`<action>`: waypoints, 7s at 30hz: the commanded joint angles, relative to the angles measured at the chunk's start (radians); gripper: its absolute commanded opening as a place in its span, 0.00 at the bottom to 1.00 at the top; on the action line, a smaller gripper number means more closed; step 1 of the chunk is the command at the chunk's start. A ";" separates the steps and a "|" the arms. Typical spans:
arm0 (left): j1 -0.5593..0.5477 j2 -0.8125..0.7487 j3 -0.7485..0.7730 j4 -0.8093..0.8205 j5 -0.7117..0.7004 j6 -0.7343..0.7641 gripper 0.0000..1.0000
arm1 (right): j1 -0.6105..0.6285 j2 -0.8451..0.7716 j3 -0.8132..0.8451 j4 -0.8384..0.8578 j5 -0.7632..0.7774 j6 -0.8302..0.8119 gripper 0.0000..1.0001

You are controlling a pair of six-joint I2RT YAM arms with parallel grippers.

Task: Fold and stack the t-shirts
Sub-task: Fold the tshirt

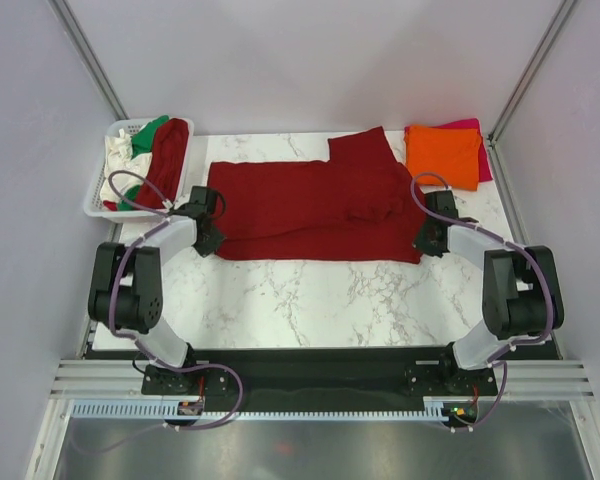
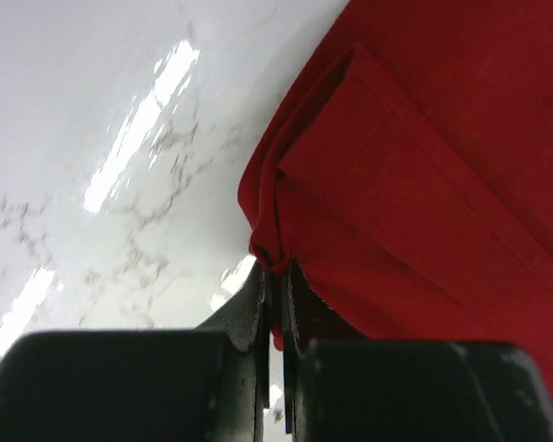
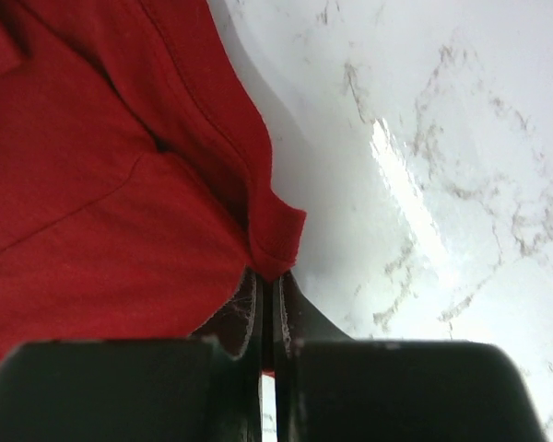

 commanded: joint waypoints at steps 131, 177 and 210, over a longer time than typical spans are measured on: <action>0.036 0.597 0.843 -0.162 0.126 0.370 0.53 | 0.037 0.636 1.074 -0.191 0.028 -0.267 0.00; 0.036 -0.225 0.286 -0.254 0.014 0.360 0.02 | 0.139 -0.182 0.463 -0.265 -0.062 -0.261 0.00; -0.013 -0.257 0.183 -0.362 0.036 0.251 0.63 | 0.139 -0.702 -0.177 -0.288 0.010 0.156 0.98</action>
